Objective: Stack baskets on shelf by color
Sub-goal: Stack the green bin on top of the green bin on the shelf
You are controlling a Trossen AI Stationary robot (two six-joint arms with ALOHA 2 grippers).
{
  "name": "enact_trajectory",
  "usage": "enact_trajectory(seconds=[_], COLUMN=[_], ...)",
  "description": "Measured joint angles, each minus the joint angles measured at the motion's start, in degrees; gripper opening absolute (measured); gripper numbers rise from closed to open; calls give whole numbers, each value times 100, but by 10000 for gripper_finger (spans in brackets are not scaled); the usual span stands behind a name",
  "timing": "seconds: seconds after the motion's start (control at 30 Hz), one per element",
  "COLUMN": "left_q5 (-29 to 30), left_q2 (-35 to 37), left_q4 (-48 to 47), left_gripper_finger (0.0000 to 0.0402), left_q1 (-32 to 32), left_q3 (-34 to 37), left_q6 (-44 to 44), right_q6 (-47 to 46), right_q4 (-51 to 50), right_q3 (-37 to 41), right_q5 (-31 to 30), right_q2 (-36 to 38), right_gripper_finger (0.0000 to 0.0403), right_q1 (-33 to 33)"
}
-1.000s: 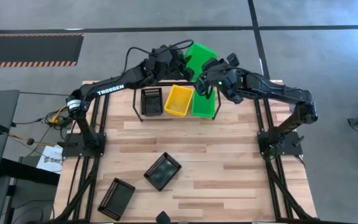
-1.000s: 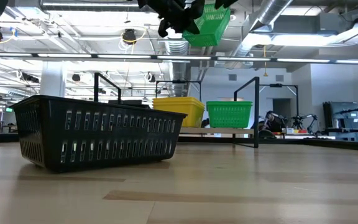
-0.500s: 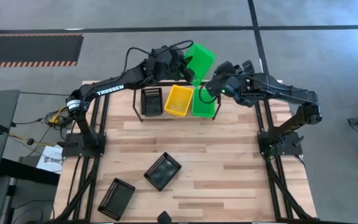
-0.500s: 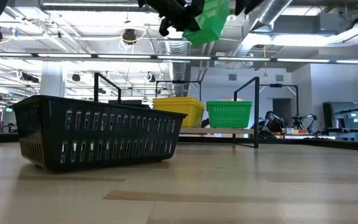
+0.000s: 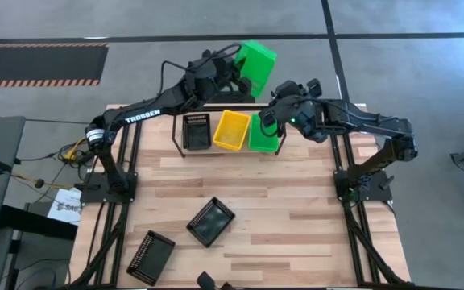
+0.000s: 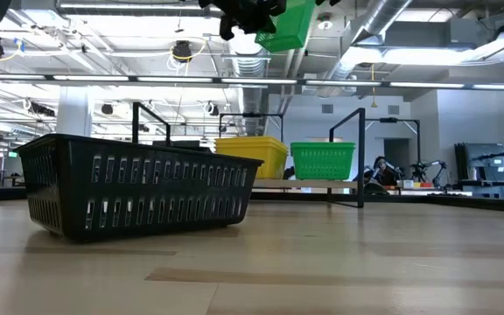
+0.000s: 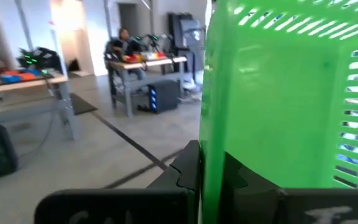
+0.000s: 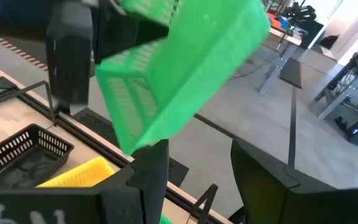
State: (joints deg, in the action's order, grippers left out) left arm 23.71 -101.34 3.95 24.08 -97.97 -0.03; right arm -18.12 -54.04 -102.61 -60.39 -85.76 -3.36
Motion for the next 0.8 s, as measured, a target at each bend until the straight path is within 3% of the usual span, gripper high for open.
enact_trajectory(seconds=[0.17, 0.37, 0.57, 0.8], left_q5=[252, 366, 383, 483], left_q2=[0, 0, 0, 0], left_q4=[44, -24, -56, -386], left_gripper_finger=[0, 0, 0, 0], left_q1=[13, 13, 13, 24], left_q3=[0, 0, 0, 1], left_q6=[-2, -46, -57, -20], right_q6=[29, 337, 903, 1075], right_q4=[-27, 723, 1485, 1740], right_q3=[0, -9, 2, 0], right_q5=[-152, -145, 406, 473], right_q2=[-2, -66, -256, -449], right_gripper_finger=[192, 188, 189, 187], right_q1=[-91, -483, -800, -990])
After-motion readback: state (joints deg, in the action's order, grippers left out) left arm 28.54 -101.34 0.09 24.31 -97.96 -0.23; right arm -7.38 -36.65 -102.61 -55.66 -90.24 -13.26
